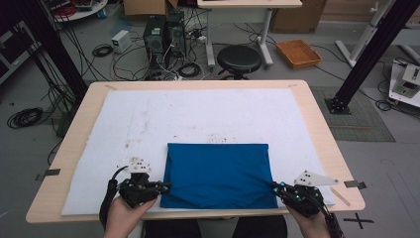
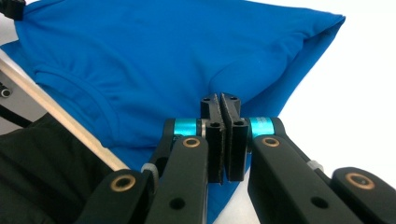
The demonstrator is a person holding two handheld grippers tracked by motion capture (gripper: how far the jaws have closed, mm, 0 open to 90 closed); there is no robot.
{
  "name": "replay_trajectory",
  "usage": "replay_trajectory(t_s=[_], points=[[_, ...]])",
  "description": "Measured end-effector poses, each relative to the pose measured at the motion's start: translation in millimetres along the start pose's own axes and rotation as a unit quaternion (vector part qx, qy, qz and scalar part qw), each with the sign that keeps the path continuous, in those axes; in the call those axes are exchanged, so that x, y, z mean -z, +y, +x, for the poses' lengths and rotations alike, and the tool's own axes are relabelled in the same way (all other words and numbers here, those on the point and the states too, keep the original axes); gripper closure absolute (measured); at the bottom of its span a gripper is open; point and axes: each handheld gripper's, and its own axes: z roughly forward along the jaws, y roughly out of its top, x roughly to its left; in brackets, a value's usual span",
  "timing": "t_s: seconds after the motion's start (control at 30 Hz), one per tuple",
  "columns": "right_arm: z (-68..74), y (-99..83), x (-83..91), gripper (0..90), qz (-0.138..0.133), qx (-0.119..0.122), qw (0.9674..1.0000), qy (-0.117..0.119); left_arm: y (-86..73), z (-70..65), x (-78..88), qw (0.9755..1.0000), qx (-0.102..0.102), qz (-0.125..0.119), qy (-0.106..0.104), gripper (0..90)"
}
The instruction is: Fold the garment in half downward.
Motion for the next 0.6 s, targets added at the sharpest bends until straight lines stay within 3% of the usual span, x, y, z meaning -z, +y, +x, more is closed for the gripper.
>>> replay_trajectory(t_s=[0.1,0.17,0.2,0.3,0.37,0.5,0.6], points=[[0.5,-1.4,0.5,87.0,0.002,0.007,1.0,-0.004,-3.5,0.1,-1.3,1.0,-0.003,0.002,0.008,82.6],[-0.9,-1.1,0.9,76.5,0.0,0.009,0.9999,-0.008,-3.1,0.2,-1.0,0.9997,-0.006,-0.001,0.022,69.0],[-2.7,-0.2,1.0,75.9,-0.004,0.008,0.9999,-0.009,-1.6,0.5,-0.5,0.9995,-0.009,-0.006,0.029,65.5],[-10.3,7.2,0.1,67.6,-0.02,0.005,0.9992,-0.033,8.2,4.2,0.5,0.9976,-0.032,-0.037,0.051,56.5],[-19.0,15.6,-4.2,61.6,-0.036,-0.006,0.998,-0.051,17.3,9.8,-0.8,0.9964,-0.026,-0.057,0.057,50.7],[-39.7,36.8,-21.0,57.7,-0.055,-0.028,0.9953,-0.074,36.8,24.9,-12.1,0.993,-0.038,-0.078,0.08,49.1],[-53.5,54.6,-39.0,55.3,-0.059,-0.038,0.9936,-0.088,49.0,41.1,-27.0,0.9909,-0.023,-0.087,0.1,48.8]])
